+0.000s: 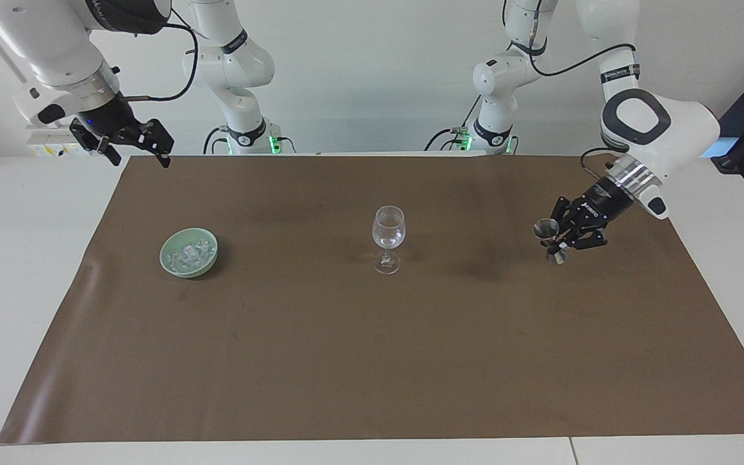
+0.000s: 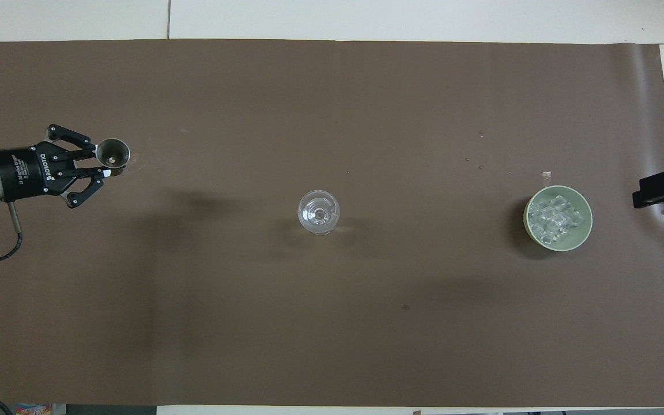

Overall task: Pour wine and add ice with both arms
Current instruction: 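Carry the jigger back to its starting spot with the left gripper, then set down the jigger with the left gripper while the right gripper reaches the bowl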

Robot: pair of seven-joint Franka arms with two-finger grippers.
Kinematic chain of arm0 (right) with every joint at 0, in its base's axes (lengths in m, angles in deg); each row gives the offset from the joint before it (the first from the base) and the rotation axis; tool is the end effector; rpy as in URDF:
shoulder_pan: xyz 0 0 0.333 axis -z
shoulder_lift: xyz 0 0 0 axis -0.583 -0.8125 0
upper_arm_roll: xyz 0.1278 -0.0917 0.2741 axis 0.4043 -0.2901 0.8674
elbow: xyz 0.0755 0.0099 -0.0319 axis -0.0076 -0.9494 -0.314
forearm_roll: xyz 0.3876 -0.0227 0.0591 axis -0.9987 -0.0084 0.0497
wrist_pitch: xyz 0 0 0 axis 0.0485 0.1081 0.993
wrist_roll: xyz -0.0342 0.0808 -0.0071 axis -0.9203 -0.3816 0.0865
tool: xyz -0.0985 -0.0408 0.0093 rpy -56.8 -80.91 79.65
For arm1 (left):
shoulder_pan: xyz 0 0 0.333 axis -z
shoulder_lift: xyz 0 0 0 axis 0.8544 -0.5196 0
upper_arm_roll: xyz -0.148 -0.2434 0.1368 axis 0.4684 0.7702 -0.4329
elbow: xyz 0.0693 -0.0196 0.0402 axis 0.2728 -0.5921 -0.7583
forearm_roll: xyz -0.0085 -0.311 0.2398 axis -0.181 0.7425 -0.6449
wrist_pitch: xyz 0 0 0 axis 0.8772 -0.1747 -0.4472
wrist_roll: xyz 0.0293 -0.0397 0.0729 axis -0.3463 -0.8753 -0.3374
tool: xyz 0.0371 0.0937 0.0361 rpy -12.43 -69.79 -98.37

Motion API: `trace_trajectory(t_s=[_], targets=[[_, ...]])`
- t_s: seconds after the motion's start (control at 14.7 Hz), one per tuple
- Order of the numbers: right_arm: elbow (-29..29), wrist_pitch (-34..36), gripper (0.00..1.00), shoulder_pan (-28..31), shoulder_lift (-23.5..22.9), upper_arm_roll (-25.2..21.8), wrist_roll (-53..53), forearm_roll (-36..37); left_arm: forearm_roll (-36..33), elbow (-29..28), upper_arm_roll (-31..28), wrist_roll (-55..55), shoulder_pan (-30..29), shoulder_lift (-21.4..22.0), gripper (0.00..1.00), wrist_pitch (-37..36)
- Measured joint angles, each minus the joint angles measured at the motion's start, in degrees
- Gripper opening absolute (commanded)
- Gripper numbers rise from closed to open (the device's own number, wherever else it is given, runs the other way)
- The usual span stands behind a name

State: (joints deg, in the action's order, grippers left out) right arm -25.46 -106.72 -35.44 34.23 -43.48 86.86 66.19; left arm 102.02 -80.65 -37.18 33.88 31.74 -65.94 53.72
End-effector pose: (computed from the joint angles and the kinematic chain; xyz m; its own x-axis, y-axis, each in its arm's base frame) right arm 0.5180 -0.0445 0.6213 0.9925 -0.0768 -0.0952 -0.0765 -0.9970 0.0060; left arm 0.5579 0.0317 0.4216 0.0158 0.7173 -0.6966 0.9618 0.1794 0.2066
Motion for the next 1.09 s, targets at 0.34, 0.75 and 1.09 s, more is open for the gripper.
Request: trace_trajectory(t_s=[0.34,0.75,1.09], targets=[[0.0,0.0,1.00,0.0,0.0,0.0,0.0,0.0,9.7,-0.6,0.0,-10.7,-7.9,-6.3,0.00,-1.4],[-2.0,-4.2,1.00,0.2,0.1,0.0,-7.1,0.0,21.5,-1.8,0.0,-19.0,-14.0,-11.3,0.00,-2.7],[-12.2,-16.2,1.00,1.1,0.8,-0.3,-17.0,0.0,29.6,-1.9,0.0,-21.9,-16.2,-16.0,0.00,-2.0]])
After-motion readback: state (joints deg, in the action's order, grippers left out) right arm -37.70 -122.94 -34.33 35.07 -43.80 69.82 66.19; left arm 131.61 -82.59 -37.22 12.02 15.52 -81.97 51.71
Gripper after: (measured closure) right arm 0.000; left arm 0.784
